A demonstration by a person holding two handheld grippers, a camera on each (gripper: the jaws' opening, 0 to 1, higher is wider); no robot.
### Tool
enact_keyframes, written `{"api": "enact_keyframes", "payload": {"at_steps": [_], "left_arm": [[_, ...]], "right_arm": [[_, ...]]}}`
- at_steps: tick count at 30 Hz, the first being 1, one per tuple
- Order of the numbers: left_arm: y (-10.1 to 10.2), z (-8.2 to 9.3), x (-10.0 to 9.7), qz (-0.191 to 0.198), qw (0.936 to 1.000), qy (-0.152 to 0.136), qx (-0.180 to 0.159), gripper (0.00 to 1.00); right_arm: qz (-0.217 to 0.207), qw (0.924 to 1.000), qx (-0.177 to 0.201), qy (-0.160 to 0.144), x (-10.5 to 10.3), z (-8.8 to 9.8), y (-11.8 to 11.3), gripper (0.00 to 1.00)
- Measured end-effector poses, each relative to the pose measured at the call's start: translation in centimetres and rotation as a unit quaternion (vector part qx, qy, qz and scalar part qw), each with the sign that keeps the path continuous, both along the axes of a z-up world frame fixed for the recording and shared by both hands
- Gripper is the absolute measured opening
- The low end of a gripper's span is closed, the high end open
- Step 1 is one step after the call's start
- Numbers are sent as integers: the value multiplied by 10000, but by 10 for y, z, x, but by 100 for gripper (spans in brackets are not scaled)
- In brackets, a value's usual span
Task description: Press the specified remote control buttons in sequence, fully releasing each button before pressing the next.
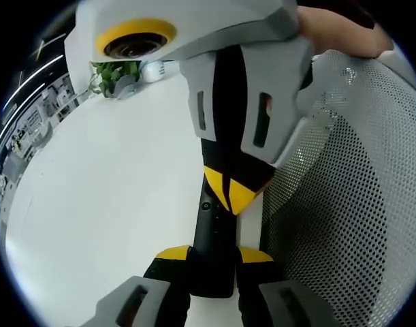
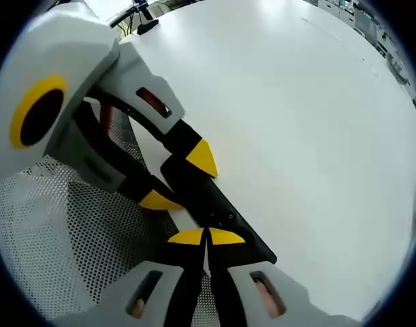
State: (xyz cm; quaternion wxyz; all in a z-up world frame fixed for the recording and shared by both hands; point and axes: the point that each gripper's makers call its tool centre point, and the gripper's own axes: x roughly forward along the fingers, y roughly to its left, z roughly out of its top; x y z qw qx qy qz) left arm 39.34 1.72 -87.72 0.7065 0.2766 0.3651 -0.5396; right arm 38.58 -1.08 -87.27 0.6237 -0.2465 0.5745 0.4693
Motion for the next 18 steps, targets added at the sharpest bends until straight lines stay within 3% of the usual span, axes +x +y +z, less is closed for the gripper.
{"api": "enact_keyframes", "payload": {"at_steps": [18], "left_arm": [[0,0,0,1,10000,-2,-8,25]], "right_arm": [[41,10000,0,-38,-1,1,0,0]]}}
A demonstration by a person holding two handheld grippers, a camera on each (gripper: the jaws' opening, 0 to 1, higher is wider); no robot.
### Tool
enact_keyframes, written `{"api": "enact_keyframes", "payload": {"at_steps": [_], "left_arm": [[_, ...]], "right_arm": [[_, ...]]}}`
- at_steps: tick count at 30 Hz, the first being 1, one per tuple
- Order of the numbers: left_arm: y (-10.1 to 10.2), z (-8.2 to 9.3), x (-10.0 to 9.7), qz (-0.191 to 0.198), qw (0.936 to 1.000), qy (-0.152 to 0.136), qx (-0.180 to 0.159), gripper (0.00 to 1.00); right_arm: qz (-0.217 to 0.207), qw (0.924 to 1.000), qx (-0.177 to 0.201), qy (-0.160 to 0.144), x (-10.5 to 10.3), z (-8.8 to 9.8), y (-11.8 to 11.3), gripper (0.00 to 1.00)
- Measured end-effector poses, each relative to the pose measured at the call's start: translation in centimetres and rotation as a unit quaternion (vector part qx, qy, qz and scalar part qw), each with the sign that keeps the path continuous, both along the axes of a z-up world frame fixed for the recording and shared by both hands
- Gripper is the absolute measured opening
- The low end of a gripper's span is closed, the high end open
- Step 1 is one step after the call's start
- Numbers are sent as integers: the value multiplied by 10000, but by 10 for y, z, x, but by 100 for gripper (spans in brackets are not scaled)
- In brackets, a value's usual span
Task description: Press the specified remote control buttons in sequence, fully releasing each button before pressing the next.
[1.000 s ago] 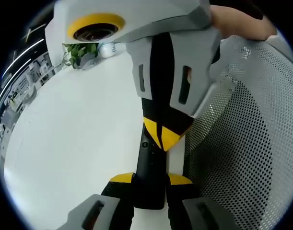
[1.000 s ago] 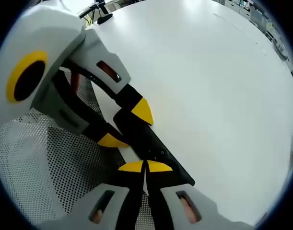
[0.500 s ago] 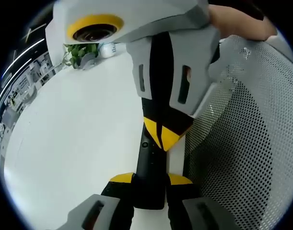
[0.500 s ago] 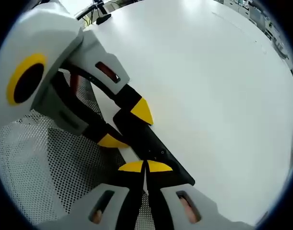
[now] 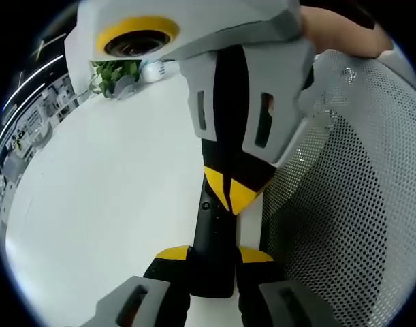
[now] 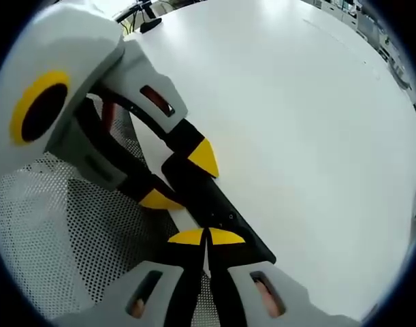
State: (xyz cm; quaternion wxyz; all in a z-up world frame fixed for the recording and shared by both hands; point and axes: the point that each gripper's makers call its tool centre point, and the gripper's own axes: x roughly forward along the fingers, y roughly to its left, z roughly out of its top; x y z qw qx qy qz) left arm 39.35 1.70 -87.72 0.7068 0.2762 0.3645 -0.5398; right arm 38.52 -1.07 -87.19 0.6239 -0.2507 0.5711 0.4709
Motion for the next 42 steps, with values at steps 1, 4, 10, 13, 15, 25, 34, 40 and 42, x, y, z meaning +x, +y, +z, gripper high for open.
{"api": "enact_keyframes", "payload": {"at_steps": [1,4,10,13,15,25,34,40,42], "left_arm": [[0,0,0,1,10000,0,-1,25],[0,0,0,0,10000,0,-2,25],[0,0,0,5,10000,7,-14,25],[0,0,0,10,10000,8,-17,25],[0,0,0,13,10000,9,-19,25],[0,0,0,16,10000,14,-22,25],[0,0,0,50,10000,18,-57,25],[0,-1,1,24,10000,14,-50,25],[0,-1,1,19,10000,15,-39,25]], "right_arm": [[-26,10000,3,3,0,0,0,0],[-75,9999,84,-54,3,3,1,0],[-213,9994,252,-77,7,5,7,0],[-219,9995,237,-77,7,4,8,0],[-207,9994,254,-147,8,5,10,0],[-174,9991,280,-267,13,3,13,0],[-145,9991,217,-344,14,3,13,0],[-167,9988,166,-434,15,2,14,0],[-126,9988,114,-458,15,2,15,0]]}}
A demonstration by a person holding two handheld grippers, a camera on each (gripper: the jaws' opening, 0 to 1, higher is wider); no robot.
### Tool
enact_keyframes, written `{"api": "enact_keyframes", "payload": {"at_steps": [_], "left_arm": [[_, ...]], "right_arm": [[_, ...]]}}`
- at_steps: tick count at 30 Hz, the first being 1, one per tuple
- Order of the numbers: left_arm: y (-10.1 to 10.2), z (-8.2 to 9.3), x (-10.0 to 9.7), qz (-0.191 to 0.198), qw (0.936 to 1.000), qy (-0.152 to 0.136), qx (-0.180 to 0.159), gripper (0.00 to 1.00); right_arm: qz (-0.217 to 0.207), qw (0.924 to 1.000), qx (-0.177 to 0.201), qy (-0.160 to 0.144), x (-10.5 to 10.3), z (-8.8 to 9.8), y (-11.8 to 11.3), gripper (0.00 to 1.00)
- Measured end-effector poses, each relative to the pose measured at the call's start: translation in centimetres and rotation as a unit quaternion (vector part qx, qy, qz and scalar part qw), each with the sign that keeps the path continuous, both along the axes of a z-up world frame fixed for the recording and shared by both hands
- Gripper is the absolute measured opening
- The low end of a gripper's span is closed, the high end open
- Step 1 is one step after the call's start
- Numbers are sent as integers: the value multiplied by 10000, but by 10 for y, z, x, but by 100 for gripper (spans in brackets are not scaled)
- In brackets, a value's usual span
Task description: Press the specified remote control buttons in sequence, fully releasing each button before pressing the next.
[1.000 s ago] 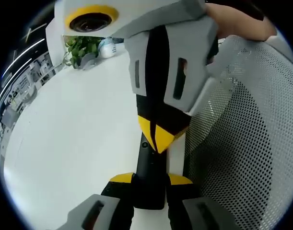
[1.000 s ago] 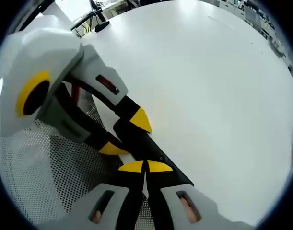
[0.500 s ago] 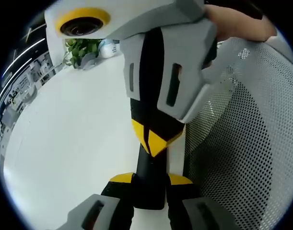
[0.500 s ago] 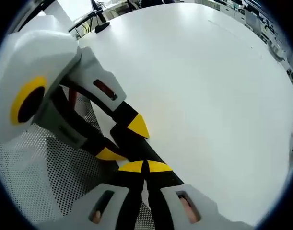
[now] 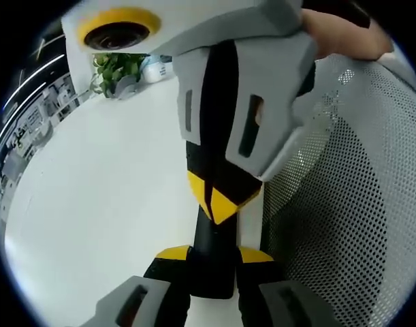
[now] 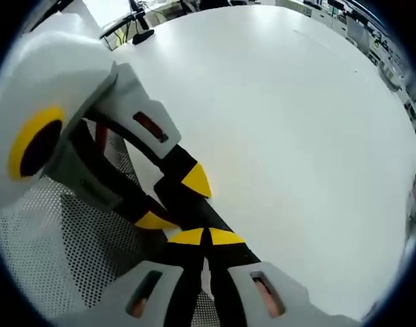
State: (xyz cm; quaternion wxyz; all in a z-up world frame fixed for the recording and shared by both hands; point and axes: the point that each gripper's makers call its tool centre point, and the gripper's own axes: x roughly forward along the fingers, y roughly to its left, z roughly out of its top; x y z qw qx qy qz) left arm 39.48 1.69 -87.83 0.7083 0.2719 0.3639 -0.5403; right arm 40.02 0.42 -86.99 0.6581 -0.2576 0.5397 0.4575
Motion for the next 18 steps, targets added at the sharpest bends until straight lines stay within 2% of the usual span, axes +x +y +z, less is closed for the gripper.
{"api": "enact_keyframes", "payload": {"at_steps": [11,18], "left_arm": [[0,0,0,5,10000,-5,-14,25],[0,0,0,-23,10000,0,-20,25]], "right_arm": [[-262,9995,116,141,1,1,-2,0],[-203,9997,116,94,0,1,-2,0]]}}
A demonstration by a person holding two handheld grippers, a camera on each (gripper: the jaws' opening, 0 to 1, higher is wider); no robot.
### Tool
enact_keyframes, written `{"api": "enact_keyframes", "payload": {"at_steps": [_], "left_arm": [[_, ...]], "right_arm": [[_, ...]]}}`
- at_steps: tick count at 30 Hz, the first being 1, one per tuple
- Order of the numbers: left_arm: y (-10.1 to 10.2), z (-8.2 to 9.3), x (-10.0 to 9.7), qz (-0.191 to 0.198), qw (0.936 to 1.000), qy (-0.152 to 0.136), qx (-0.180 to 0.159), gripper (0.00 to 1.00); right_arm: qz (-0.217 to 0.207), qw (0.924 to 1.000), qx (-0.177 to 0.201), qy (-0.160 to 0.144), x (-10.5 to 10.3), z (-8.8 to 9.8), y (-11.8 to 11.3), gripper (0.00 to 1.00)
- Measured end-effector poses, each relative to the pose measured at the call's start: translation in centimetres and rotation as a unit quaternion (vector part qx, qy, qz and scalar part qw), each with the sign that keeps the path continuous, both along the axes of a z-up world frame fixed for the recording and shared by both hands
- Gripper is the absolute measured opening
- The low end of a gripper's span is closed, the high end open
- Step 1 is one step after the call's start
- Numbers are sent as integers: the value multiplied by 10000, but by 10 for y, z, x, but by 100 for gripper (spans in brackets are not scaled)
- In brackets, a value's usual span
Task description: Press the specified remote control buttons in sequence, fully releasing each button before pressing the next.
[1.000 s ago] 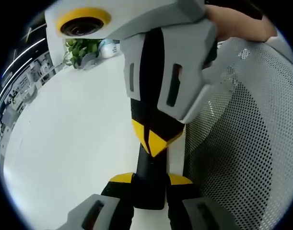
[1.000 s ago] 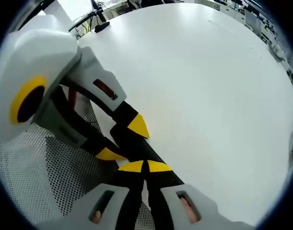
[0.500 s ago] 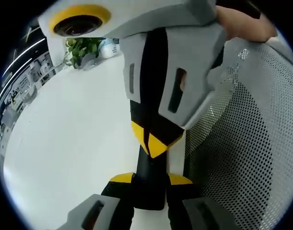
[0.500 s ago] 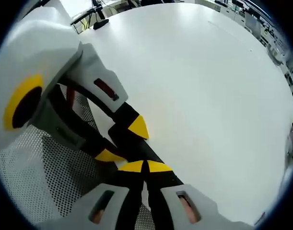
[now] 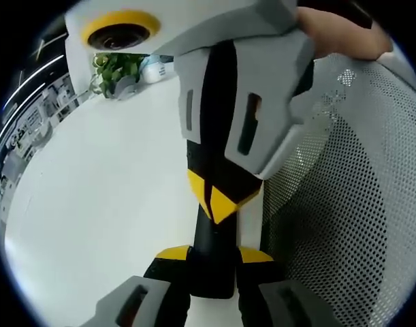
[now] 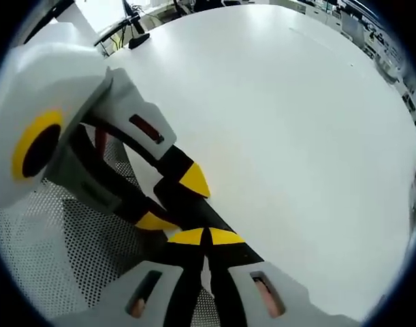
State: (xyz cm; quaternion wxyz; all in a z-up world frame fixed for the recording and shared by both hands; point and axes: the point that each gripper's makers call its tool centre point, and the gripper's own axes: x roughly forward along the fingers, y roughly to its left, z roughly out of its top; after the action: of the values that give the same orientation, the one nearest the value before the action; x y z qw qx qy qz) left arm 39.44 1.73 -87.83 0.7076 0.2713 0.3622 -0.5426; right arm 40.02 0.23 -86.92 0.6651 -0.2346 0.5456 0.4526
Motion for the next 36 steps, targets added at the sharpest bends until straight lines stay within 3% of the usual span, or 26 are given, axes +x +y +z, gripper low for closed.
{"api": "enact_keyframes", "payload": {"at_steps": [17,36], "left_arm": [[3,0,-1,-22,10000,20,44,25],[3,0,-1,-10,10000,18,59,25]], "right_arm": [[-179,9997,101,125,0,1,-1,0],[23,10000,42,8,-1,2,1,0]]}}
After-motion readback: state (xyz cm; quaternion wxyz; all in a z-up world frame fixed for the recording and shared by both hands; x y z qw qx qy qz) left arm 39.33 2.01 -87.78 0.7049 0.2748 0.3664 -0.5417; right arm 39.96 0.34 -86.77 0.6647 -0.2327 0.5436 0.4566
